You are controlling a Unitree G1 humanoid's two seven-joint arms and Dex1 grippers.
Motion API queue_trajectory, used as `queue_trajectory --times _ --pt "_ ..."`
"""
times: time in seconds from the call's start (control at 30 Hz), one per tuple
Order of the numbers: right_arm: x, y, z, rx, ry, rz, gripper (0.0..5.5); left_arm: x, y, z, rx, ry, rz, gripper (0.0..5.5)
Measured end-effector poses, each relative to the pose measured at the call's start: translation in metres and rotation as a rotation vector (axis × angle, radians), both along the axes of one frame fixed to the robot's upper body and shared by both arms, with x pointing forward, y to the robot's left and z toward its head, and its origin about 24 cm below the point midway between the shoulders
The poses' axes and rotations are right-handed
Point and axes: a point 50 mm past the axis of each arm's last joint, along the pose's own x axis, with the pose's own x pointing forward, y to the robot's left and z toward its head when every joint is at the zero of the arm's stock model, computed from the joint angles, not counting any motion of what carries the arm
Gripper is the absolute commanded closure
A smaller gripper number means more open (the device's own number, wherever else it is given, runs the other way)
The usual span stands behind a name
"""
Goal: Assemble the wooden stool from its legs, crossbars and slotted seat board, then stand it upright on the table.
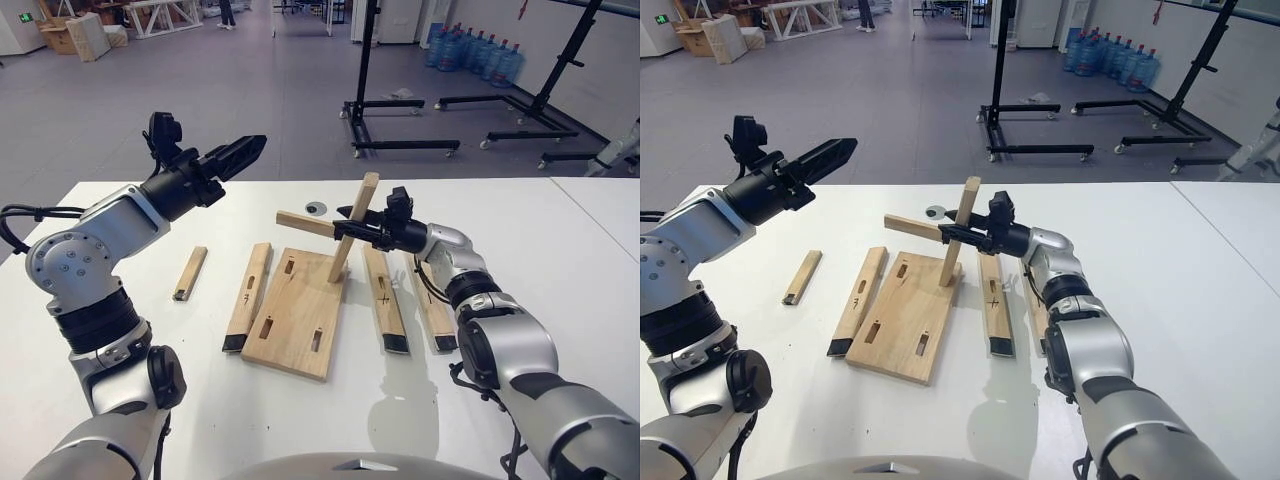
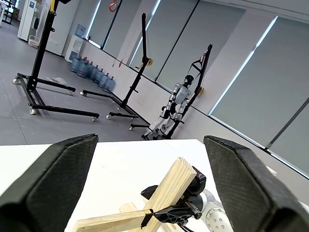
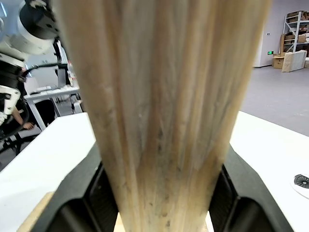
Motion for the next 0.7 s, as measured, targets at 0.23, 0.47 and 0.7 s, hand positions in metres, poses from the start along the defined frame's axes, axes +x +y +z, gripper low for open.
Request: queue_trajectory --times 0.23,0.47,0.7 --pt "0.004 0.002 0.003 -0.035 0.036 -0.006 3.45 0.0 0.002 -0.003 -0.003 0.006 0.014 1.48" --pt "-0.004 -0.004 -0.029 -0.2 0.234 -0.05 2.62 0.0 0.001 -0.003 -0.012 -0.002 0.015 1.48" --pt "-0.014 -0.003 -0.051 -0.255 0.296 -0.056 1.45 0.0 0.001 -0.005 -0.016 0.002 0.019 1.48"
